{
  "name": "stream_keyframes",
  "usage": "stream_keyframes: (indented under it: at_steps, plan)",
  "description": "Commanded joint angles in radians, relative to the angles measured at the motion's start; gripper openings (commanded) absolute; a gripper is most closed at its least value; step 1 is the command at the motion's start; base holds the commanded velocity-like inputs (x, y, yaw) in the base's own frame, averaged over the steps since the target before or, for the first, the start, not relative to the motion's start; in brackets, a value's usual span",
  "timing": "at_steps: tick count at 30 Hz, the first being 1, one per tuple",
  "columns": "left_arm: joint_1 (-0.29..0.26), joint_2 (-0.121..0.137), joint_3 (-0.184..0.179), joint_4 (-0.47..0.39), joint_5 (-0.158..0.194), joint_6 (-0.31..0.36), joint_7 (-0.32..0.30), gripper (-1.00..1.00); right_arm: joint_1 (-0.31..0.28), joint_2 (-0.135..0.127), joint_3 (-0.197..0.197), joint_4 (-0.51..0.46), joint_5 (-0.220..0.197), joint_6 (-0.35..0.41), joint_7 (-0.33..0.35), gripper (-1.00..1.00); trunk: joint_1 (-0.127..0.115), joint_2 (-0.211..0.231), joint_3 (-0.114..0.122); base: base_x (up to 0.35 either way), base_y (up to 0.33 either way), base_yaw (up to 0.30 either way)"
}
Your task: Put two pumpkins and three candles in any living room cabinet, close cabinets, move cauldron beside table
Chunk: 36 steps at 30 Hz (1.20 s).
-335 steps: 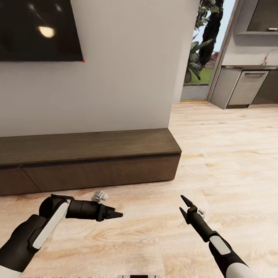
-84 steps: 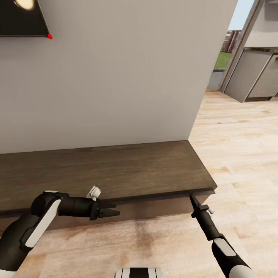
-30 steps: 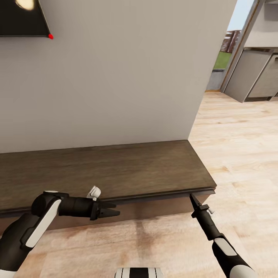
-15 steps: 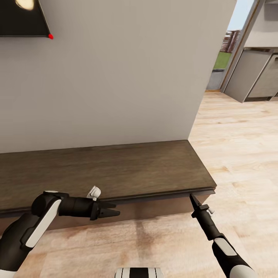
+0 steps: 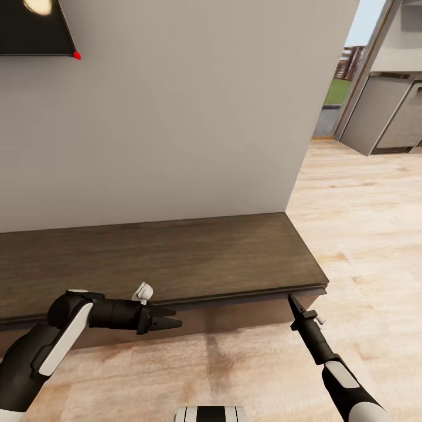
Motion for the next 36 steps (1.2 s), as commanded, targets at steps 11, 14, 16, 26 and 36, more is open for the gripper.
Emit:
stream_keyframes:
  at_steps: [11, 14, 16, 26, 36]
  plan:
    - [-0.001, 0.001, -0.001, 0.0, 0.001, 0.004, -0.002, 1.0, 0.0, 0.0, -0.004, 0.004, 0.002, 0.001, 0.005, -1.0, 0.0, 0.0, -0.001, -0.046, 0.01, 0.0]
    - [-0.001, 0.001, -0.001, 0.0, 0.001, 0.004, -0.002, 1.0, 0.0, 0.0, -0.004, 0.004, 0.002, 0.001, 0.005, -1.0, 0.0, 0.0, -0.001, -0.02, 0.004, 0.0]
    - [-0.001, 0.001, -0.001, 0.0, 0.001, 0.004, -0.002, 1.0, 0.0, 0.0, -0.004, 0.004, 0.002, 0.001, 0.005, -1.0, 0.0, 0.0, -0.001, -0.008, 0.002, 0.0]
    - [-0.001, 0.001, -0.001, 0.0, 0.001, 0.004, -0.001, 1.0, 0.0, 0.0, -0.004, 0.004, 0.001, -0.002, 0.005, -1.0, 0.0, 0.0, -0.001, -0.042, 0.0, 0.0]
    - [-0.001, 0.001, -0.001, 0.0, 0.001, 0.004, 0.0, 1.0, 0.001, 0.0, -0.004, 0.004, 0.0, -0.009, 0.007, -1.0, 0.0, 0.0, -0.001, -0.002, 0.0, 0.0]
